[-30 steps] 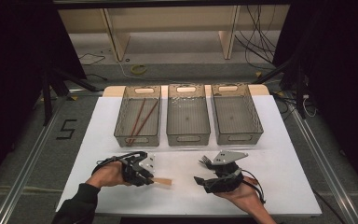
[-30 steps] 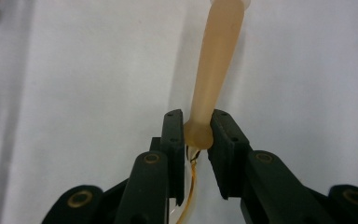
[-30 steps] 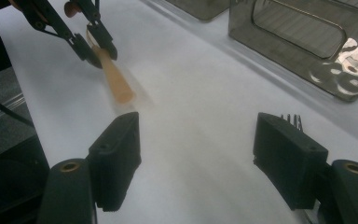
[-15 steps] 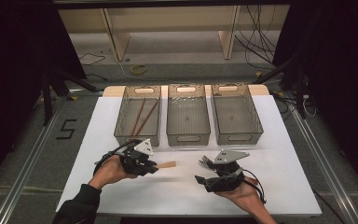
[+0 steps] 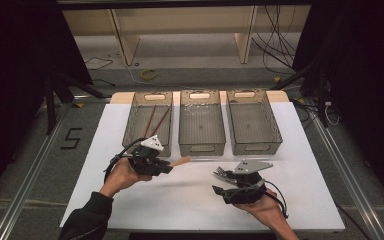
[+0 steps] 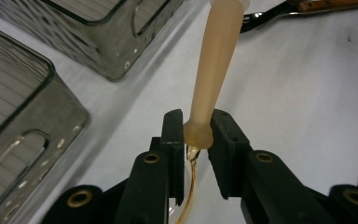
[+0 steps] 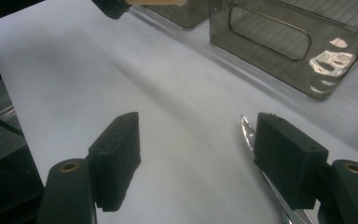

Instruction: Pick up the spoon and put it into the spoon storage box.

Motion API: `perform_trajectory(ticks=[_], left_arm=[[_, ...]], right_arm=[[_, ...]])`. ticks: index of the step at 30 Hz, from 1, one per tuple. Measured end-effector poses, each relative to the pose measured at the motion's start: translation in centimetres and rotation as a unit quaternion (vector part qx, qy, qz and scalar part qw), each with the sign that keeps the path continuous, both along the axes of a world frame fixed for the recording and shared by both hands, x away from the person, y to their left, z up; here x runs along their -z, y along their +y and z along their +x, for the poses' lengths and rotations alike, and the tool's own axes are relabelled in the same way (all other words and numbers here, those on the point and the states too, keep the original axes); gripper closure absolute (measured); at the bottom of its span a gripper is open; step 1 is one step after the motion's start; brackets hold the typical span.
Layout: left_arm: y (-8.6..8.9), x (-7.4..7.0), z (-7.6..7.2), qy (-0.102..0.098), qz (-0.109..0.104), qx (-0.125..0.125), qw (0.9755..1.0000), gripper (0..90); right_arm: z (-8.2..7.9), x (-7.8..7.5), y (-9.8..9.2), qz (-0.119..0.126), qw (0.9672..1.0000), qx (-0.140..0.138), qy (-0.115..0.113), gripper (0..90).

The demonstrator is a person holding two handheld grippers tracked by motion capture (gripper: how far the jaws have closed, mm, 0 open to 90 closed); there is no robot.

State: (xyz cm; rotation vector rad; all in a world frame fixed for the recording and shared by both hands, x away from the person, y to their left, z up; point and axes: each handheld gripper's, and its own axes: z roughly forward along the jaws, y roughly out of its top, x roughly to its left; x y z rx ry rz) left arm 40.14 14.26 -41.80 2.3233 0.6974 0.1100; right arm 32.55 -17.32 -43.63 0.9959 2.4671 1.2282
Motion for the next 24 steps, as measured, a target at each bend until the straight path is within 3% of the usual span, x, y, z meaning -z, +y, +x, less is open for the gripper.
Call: perform_trajectory(ticks=[13, 24], left_arm=[[-1.8, -2.2, 2.7, -0.017, -0.045, -0.026, 0.9985, 75.6], [-3.3, -4.0, 5.3, -0.025, -0.062, -0.043, 0.9968, 75.6]], right_arm=[[0.0, 0.0, -0.7, 0.007, 0.9999, 0.010, 0.001, 32.4], [-0.1, 0.0, -1.1, 0.016, 0.9997, 0.016, 0.003, 32.1]])
